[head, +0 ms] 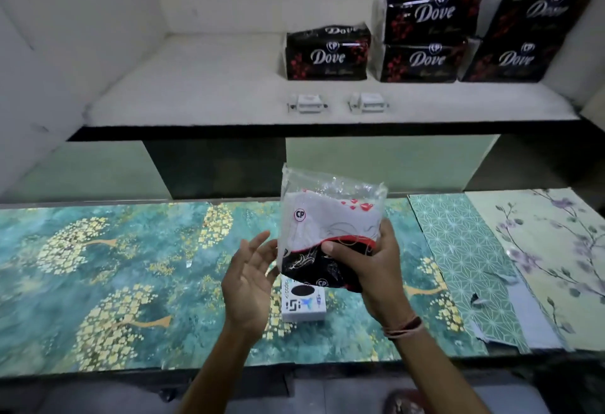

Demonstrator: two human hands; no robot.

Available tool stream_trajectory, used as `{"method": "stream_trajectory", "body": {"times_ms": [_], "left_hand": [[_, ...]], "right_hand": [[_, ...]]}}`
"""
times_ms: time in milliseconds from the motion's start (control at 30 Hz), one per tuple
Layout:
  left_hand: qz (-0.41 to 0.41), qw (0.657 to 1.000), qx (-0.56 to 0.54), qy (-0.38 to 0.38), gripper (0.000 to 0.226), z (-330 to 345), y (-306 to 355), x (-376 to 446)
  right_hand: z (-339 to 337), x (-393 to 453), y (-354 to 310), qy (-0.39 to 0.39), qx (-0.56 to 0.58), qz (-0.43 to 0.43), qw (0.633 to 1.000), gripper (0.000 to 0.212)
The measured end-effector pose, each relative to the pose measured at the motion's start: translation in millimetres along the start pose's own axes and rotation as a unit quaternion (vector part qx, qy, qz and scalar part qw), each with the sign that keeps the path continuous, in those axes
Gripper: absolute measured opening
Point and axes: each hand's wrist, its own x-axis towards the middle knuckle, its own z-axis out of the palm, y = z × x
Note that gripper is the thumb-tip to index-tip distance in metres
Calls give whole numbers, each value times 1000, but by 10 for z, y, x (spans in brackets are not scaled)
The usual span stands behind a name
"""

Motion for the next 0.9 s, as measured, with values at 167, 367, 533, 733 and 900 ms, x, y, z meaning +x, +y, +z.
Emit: {"method": "stream_trajectory", "body": {"times_ms": [167, 367, 533, 733, 900], "left_hand": [[-119, 991, 60, 8, 70, -164, -551, -93], [-134, 989, 54, 15, 60, -224, -932, -167], [-130, 986, 70, 84, 66, -339, -833, -101], [-176, 979, 64, 76, 41, -926, -379, 345], [-180, 978, 93, 40, 45, -944, -249, 492]], "right_hand": [[-169, 28, 563, 83, 22, 70, 994, 74], [-145, -93, 1005, 114, 32, 142, 983, 78], [-218, -74, 1034, 96, -7, 167, 981, 77], [-228, 341, 896, 126, -56, 47, 989, 16], [-193, 509, 900, -66, -162, 133, 976, 20]]}}
